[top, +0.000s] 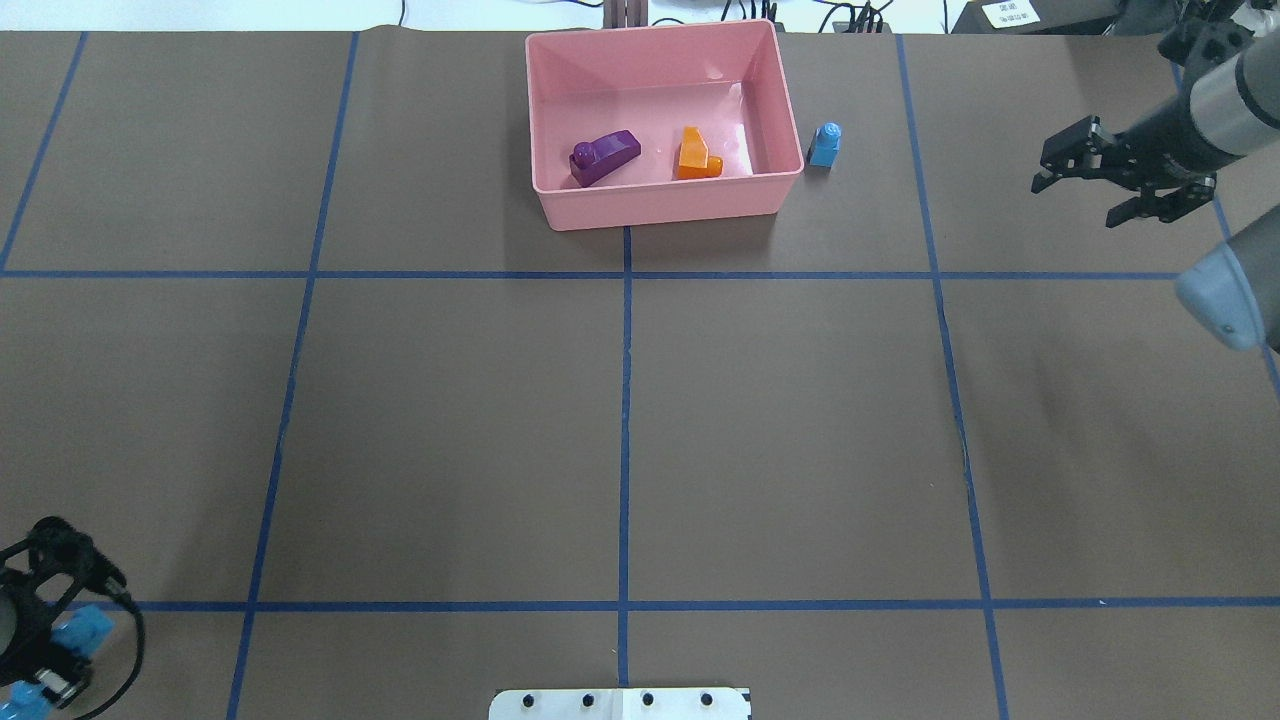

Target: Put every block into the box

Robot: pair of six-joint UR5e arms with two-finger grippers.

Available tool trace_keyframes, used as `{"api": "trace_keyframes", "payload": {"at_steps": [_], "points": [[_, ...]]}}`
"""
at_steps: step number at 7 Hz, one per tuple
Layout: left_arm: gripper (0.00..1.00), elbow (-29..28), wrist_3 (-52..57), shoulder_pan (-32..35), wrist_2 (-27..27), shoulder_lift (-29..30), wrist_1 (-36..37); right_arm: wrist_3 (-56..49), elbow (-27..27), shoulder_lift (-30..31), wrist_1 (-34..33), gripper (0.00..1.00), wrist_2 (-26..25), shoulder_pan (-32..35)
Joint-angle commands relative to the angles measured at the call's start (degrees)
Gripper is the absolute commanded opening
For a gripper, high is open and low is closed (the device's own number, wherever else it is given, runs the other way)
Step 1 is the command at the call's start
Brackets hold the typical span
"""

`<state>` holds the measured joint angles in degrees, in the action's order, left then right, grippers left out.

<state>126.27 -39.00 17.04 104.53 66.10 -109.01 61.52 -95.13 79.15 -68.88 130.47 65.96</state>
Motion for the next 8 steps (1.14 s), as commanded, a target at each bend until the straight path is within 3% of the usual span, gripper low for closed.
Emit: {"api": "trace_keyframes", "payload": {"at_steps": [1,2,4,5,7,8], "points": [[0.00,-0.67,0.07,11.64,3.30,20.36,13.20,-13.89,-5.04,13.25,0.49,1.00,-0.05,2.75],[0.00,-0.68,-0.02,14.57,3.31,29.96,21.82,-20.06,-6.28,19.48,1.02,1.00,-0.31,3.99],[0.00,-9.75,-8.85,18.71,3.58,48.15,24.28,-33.41,-6.21,35.03,10.64,1.00,-0.84,4.44],[0.00,-15.30,-13.68,20.47,3.84,55.47,23.50,-41.74,-5.59,39.80,11.13,1.00,-1.01,6.18],[0.00,-31.97,-21.71,24.34,3.84,72.61,20.44,-63.96,1.49,44.58,11.48,1.00,-0.14,16.08],[0.00,-40.41,-24.95,25.14,3.67,76.16,12.06,-72.16,6.40,45.47,11.66,1.00,-0.13,18.83]]}}
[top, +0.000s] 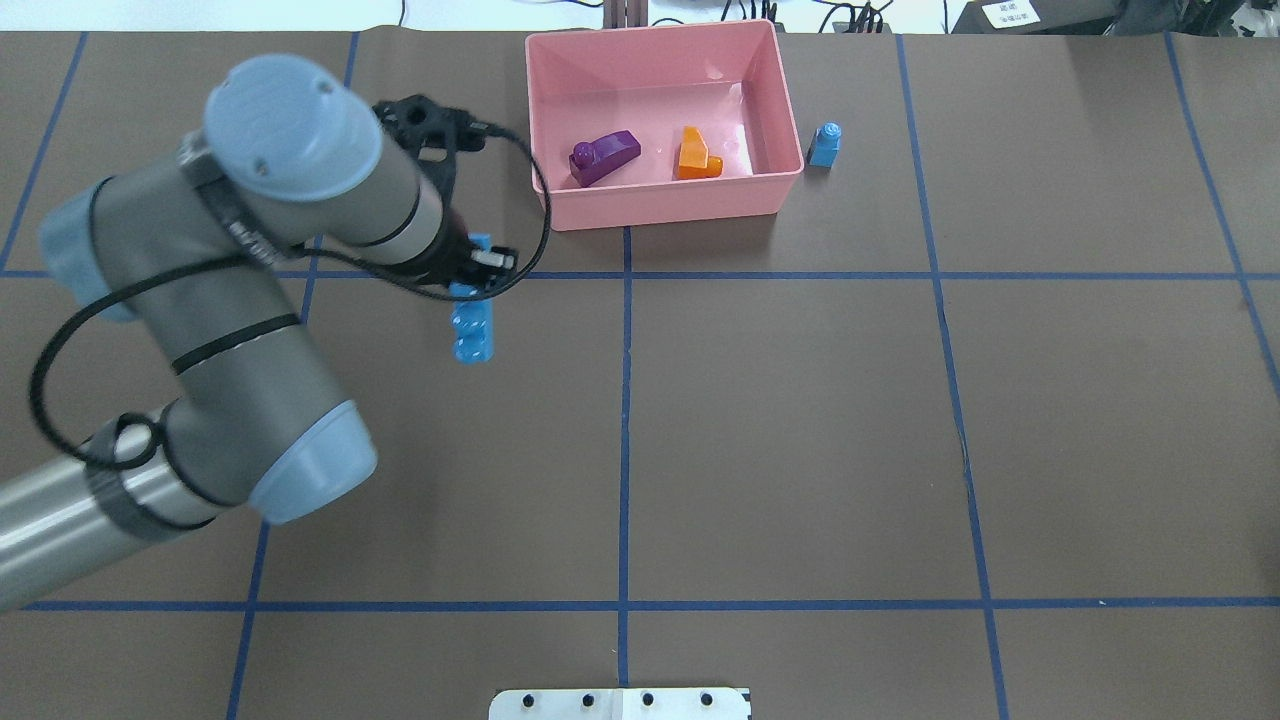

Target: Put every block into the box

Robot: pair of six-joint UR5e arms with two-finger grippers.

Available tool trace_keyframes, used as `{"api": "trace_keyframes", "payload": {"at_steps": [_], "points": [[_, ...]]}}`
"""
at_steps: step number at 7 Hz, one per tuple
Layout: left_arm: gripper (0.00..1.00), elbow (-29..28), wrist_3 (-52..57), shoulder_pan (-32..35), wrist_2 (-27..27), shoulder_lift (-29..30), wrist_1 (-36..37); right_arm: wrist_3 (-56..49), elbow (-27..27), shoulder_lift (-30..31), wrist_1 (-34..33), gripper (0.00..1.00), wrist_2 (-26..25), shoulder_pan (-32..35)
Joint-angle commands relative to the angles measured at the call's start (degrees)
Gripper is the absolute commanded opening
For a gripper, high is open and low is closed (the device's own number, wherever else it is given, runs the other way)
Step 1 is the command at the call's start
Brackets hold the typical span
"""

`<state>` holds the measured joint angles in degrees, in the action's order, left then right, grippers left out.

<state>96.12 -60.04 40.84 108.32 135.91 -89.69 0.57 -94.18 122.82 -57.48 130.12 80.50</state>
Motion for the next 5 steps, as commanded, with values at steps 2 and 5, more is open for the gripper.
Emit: {"api": "trace_keyframes", "payload": {"at_steps": [2,5], "points": [[0.00,-30.99,-13.05,3.35,-1.26,17.31,-23.89,-16.04,8.22,6.62,4.45,1.00,0.22,5.02],[0.00,-41.75,-13.88,5.13,-8.96,21.13,-32.87,-16.04,16.21,7.97,13.96,1.00,0.22,5.02]]}}
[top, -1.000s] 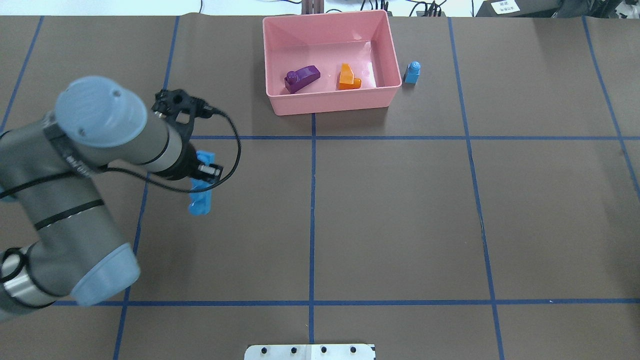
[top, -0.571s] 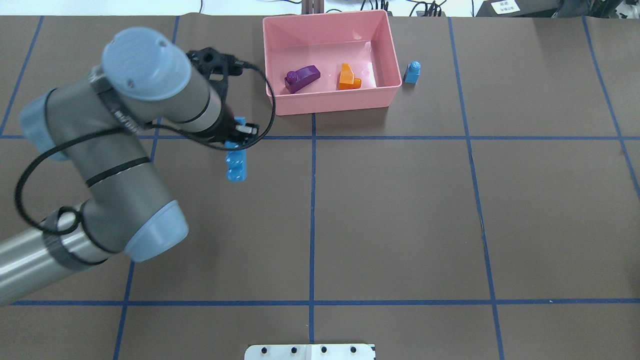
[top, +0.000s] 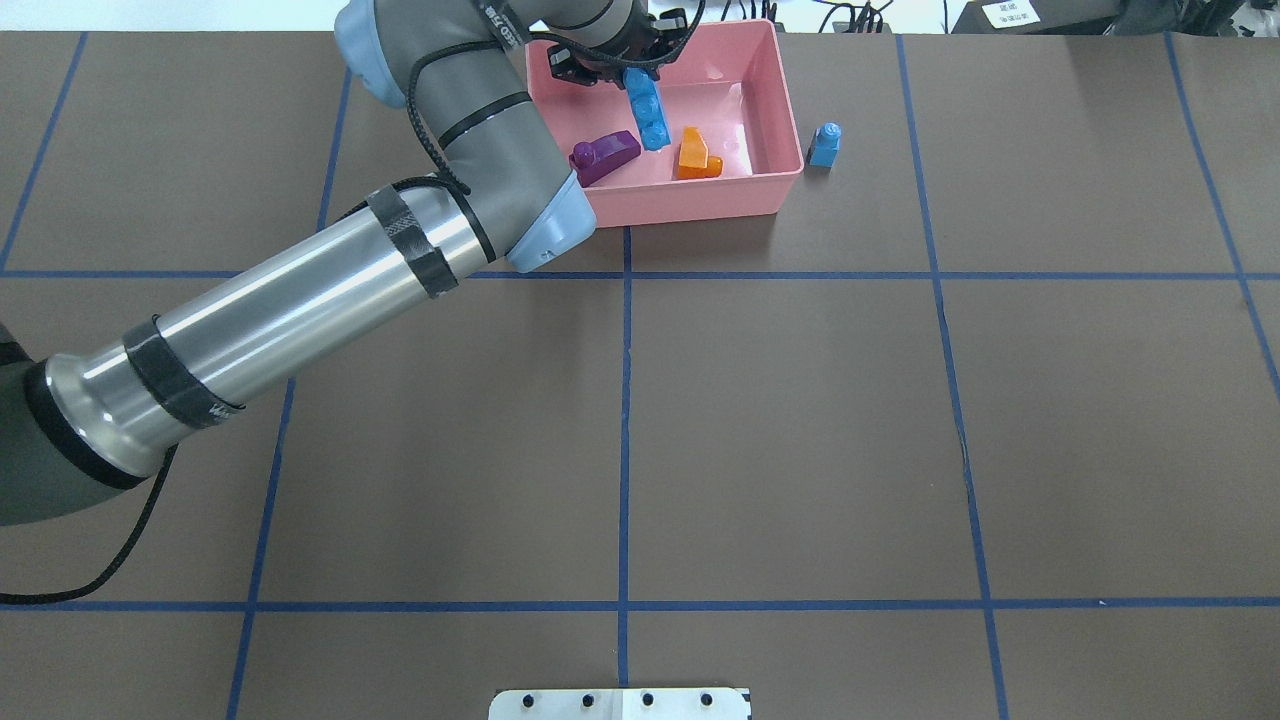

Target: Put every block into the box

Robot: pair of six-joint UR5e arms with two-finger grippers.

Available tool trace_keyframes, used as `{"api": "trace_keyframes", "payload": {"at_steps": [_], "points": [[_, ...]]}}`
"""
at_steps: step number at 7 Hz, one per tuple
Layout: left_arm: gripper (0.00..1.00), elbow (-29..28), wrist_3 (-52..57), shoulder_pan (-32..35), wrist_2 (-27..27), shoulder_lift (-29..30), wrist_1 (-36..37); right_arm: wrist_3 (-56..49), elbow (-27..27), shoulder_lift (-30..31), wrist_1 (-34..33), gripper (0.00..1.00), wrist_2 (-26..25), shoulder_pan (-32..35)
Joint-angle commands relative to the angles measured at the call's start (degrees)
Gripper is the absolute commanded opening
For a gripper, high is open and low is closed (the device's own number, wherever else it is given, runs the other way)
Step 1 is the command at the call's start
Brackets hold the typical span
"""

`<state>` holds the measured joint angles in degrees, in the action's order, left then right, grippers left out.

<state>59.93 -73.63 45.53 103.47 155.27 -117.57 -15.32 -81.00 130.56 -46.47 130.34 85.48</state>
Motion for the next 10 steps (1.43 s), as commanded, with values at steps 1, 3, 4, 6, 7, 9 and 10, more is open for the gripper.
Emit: {"api": "trace_keyframes", "payload": {"at_steps": [1,3,4,6,7,9,10], "points": [[0.00,-9.27,0.14,0.43,-9.12,2.57,-7.99,-0.15,4.00,0.05,2.96,1.00,0.00,-0.05],[0.64,-14.74,1.45,0.78,-10.04,4.87,-8.99,0.11,4.27,-0.22,2.96,1.00,0.17,-0.05],[0.74,-15.45,3.99,0.96,-11.70,4.87,-8.99,0.55,4.27,-1.61,2.61,1.00,1.22,-0.05],[1.00,-14.33,4.19,0.96,-11.11,5.04,-8.64,0.99,4.36,-2.15,2.34,0.58,4.55,-0.05],[1.00,-12.75,4.54,1.05,-9.19,4.70,-8.03,2.56,4.27,-2.59,2.43,0.01,7.36,-0.05],[1.00,-7.05,4.63,1.57,-4.97,4.17,-0.33,2.93,4.01,-2.94,2.43,0.00,8.26,-0.05],[1.00,-0.67,4.81,2.10,-1.64,-0.19,2.76,4.06,1.57,-4.34,2.43,0.00,11.31,-0.05]]}}
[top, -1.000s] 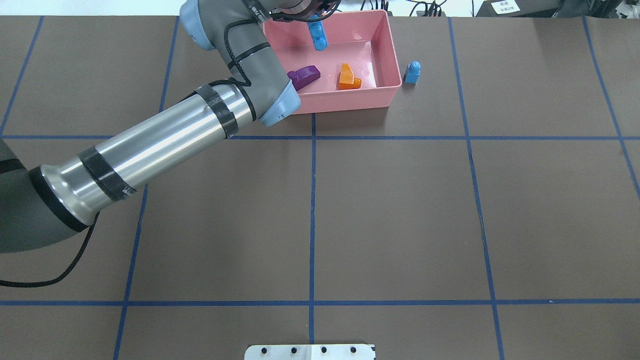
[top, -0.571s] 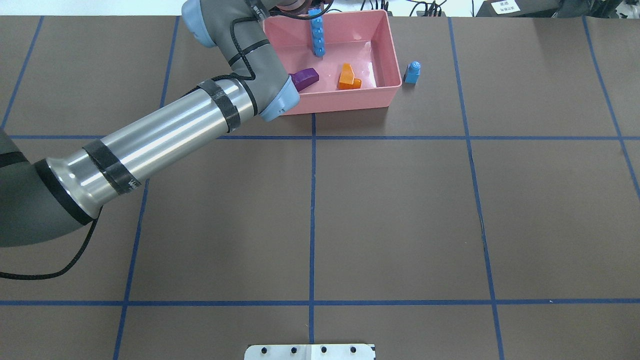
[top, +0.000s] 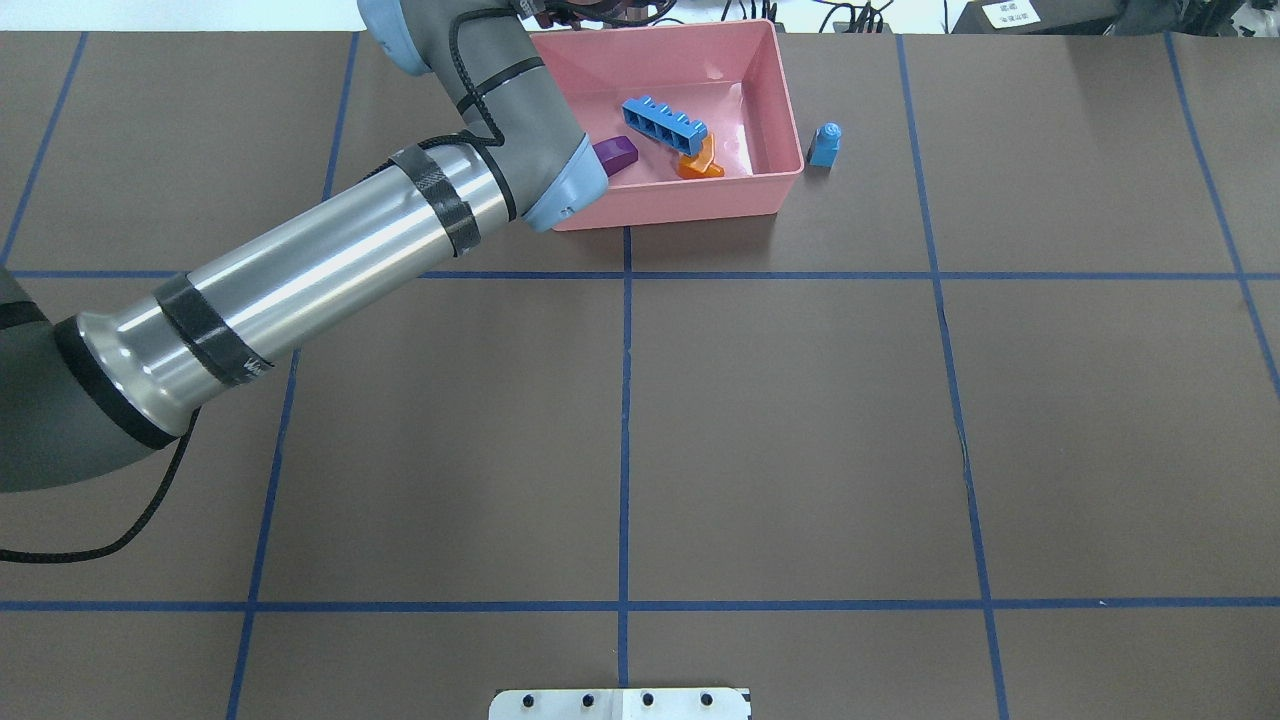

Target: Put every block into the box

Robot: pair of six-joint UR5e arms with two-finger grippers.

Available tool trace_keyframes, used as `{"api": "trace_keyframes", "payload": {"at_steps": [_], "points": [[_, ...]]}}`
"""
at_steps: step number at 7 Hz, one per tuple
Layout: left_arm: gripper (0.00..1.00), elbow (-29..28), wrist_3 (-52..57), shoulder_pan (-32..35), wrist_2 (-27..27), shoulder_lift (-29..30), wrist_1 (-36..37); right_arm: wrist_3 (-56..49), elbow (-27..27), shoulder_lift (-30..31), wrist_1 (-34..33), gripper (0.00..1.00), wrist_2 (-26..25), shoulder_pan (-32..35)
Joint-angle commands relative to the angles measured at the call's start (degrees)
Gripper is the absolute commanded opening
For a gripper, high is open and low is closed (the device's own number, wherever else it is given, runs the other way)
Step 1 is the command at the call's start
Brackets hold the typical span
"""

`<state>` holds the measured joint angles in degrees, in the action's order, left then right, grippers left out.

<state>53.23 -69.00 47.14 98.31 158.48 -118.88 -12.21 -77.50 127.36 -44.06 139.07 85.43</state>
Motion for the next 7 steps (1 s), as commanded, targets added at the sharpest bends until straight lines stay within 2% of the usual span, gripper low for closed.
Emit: {"api": "trace_keyframes", "payload": {"at_steps": [1,3,4,5,6,7], "points": [[1.00,13.41,4.97,0.76,4.43,-8.92,7.92,7.92,-4.48,-5.93,-0.15,0.00,6.18,0.00],[1.00,33.85,20.30,1.54,4.70,-22.44,23.10,26.28,-6.44,-19.44,-0.41,0.00,5.87,-2.35],[1.00,41.36,27.62,3.64,6.96,-29.13,26.91,34.98,-6.53,-26.13,-0.42,0.00,5.61,-5.76],[1.00,45.17,35.69,9.14,14.99,-35.02,28.86,42.89,-5.74,-32.89,-0.50,0.00,4.99,-12.15],[1.00,48.00,44.30,14.16,20.21,-42.22,28.70,49.50,-5.56,-41.57,-5.20,0.00,3.60,-14.48],[1.00,48.81,53.61,18.82,23.83,-47.51,28.70,51.92,-5.47,-51.41,-14.56,0.00,3.58,-16.59]]}}
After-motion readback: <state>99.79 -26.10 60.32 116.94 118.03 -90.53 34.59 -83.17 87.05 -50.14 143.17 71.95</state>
